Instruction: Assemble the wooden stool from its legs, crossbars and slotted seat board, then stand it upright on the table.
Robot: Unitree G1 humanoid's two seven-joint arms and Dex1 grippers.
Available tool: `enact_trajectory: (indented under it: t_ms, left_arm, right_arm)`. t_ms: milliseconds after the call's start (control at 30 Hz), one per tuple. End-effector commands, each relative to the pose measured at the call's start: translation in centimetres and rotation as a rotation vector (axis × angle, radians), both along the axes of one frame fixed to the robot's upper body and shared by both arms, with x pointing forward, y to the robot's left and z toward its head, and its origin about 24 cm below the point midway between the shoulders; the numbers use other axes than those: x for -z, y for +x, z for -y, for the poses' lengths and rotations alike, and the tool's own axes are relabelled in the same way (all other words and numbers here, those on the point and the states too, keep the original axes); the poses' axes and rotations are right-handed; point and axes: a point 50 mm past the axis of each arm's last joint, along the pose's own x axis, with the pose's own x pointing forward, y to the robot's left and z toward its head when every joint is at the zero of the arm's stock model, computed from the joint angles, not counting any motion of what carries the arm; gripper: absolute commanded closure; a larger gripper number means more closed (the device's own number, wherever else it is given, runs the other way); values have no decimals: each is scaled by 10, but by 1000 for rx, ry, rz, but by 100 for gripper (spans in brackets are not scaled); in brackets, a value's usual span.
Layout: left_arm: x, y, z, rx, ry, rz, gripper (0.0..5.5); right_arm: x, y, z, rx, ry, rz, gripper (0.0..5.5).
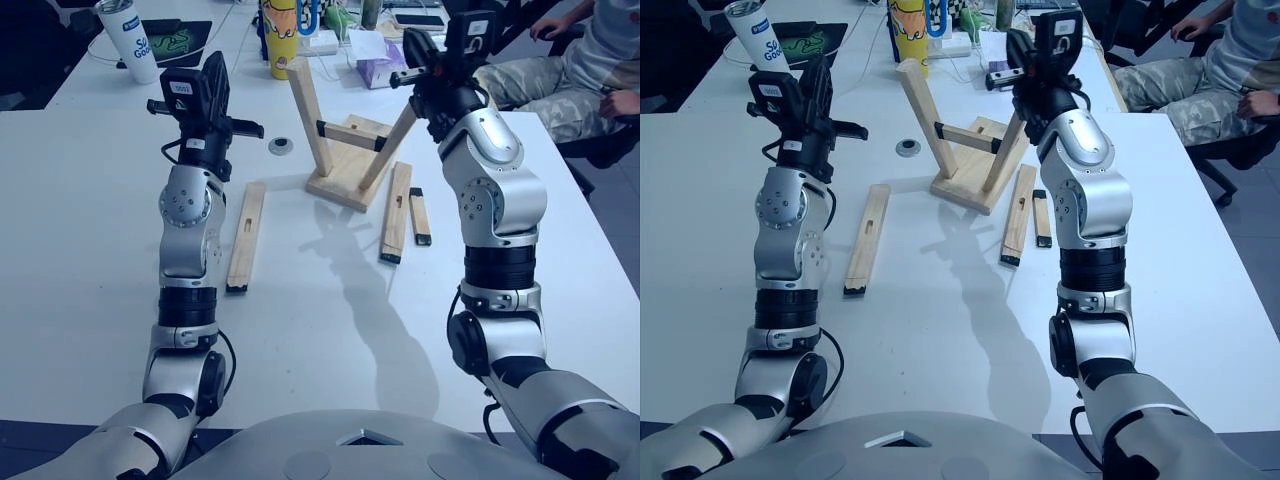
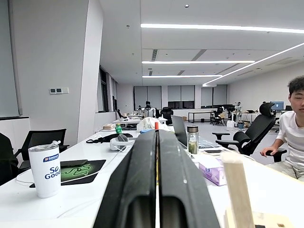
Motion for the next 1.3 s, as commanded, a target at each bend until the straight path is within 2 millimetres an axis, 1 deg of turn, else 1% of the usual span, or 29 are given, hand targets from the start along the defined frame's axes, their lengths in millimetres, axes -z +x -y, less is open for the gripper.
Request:
enact_trajectory:
  t_ms: [33,100,133,200,233,267,300,367,400,433,467,567,667,867,1000,1167,1300]
  left_arm:
    - [2,4,-1,0,36,-28,550]
    - [17,13,-5,-10,96,-120,550]
    - [23,17,-7,-14,118,-157,550]
    - [30,27,-10,-11,154,-209,550]
    - [32,31,-10,-9,171,-227,550]
    - [33,34,-11,-8,182,-237,550]
    - [34,36,-11,-7,188,-242,550]
    - [39,51,-5,35,227,-283,550]
    - [40,57,-1,63,250,-293,550]
    - [41,61,3,89,264,-301,550]
    - [42,65,8,117,286,-307,550]
    - [44,71,18,194,320,-324,550]
    - [44,75,32,289,357,-332,550]
    - [45,78,37,323,394,-354,550]
    - [49,74,42,379,384,-345,550]
    - [49,73,45,407,373,-321,550]
    - [47,70,49,442,363,-280,550]
  right_arm:
    - [-12,0,11,57,68,83,548]
    - [-19,1,27,189,80,126,548]
    - [-16,3,37,270,79,109,548]
    - [4,8,51,393,36,0,548]
    - [16,9,57,438,21,-66,548]
    - [23,10,59,464,13,-107,548]
    - [27,10,61,478,11,-128,548]
    - [70,-3,60,503,32,-299,548]
    - [85,-9,55,489,30,-360,548]
    - [94,-13,49,466,26,-394,548]
    - [96,-15,41,432,12,-407,548]
    - [98,-20,29,374,-17,-424,548]
    - [97,-23,23,343,-43,-424,548]
    - [93,-24,16,311,-59,-402,548]
    - [86,-22,9,255,-61,-359,548]
    - [81,-19,10,248,-73,-333,548]
    - [78,-11,17,259,-77,-322,548]
